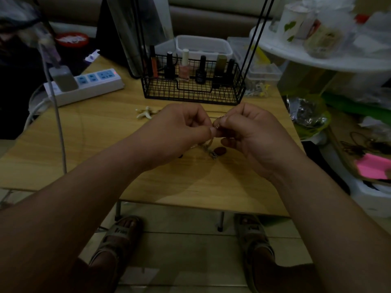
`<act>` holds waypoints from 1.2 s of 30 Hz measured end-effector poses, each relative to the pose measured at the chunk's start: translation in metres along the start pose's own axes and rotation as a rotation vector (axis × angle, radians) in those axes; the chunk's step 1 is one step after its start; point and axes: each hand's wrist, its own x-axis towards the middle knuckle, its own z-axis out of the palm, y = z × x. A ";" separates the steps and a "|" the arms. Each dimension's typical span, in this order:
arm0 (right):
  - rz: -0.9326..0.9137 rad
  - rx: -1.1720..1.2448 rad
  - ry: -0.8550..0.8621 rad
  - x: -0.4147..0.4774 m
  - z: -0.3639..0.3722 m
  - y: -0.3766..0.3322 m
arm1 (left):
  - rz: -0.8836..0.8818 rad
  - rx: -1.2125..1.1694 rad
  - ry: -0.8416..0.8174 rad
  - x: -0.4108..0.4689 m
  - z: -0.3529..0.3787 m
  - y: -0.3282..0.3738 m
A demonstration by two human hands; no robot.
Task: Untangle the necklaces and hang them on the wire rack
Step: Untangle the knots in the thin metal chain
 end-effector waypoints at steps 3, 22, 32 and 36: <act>-0.026 -0.037 0.005 0.000 0.002 0.001 | -0.008 0.042 0.025 0.000 -0.001 0.000; 0.174 0.537 -0.006 0.002 0.000 -0.006 | -0.047 -0.018 -0.023 0.000 -0.004 0.000; 0.076 0.626 -0.094 0.005 -0.011 -0.011 | 0.023 0.084 -0.092 -0.002 0.000 0.001; -0.001 0.117 -0.015 0.004 -0.017 -0.009 | 0.021 0.086 -0.026 -0.001 -0.001 -0.001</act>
